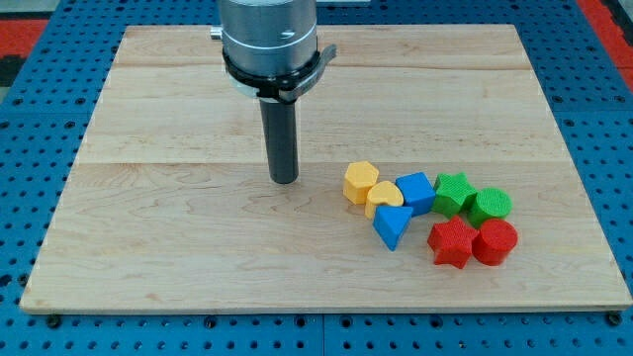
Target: Move your arm towards the red circle
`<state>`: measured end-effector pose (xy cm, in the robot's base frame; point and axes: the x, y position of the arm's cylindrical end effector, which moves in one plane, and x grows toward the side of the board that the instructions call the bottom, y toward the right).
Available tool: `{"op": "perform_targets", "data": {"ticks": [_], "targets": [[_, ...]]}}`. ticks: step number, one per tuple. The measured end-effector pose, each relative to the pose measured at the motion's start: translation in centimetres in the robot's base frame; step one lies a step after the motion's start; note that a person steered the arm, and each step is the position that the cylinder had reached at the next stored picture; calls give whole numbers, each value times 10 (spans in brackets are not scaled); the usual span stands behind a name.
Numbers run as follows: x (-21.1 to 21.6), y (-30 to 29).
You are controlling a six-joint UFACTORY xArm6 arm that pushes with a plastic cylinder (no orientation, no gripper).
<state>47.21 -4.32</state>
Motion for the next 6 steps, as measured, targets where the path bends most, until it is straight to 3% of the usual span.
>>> {"op": "perform_targets", "data": {"ticks": [1, 2, 3, 4, 5, 6], "targets": [[78, 14], [145, 68], [146, 117], [121, 205], [128, 271], [95, 267]]}}
